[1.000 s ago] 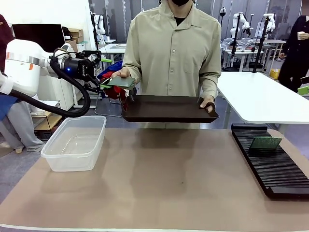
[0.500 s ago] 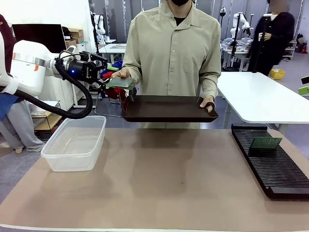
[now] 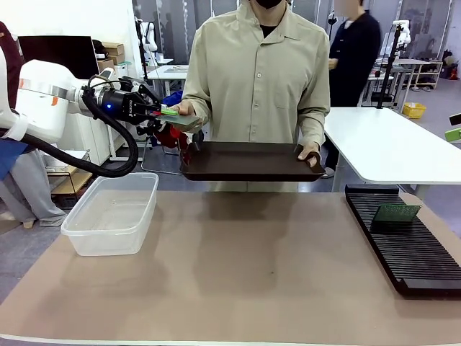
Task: Sort PCBs into racks and boxes based on the side picked up.
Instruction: Pick up the Blank PCB handed by the Human.
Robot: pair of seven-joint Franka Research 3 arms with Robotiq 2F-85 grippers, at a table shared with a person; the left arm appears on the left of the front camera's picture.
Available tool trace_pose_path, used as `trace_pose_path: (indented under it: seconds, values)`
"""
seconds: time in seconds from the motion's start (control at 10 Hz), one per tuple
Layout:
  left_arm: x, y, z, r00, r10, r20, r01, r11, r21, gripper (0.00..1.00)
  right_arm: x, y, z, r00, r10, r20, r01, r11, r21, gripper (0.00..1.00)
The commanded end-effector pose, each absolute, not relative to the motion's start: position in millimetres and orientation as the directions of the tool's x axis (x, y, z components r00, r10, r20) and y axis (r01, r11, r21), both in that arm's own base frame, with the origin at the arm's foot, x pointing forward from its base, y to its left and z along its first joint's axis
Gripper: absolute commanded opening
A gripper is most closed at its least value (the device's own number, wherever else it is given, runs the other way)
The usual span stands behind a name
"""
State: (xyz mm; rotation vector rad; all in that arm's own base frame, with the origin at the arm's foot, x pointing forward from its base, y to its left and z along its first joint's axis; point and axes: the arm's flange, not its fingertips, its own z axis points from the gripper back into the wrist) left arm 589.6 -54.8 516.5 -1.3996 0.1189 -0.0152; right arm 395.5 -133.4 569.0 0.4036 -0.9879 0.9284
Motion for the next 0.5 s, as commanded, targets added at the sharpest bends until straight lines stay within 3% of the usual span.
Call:
trace_pose_path:
  seconds: [0.0, 0.4]
  values:
    - [590.0, -56.2, 519.3, 0.99, -0.106, -0.097, -0.075, 0.193, -0.978, 0.0, 395.0, -133.2, 568.5, 0.226, 0.478, 0.849, -0.82, 0.564, -0.099, 1.0]
    - [589.3, -57.1, 519.8, 0.986, -0.119, -0.115, -0.088, 0.213, -0.973, 0.0, 395.0, -133.2, 568.5, 0.226, 0.478, 0.849, -0.82, 0.564, -0.099, 1.0]
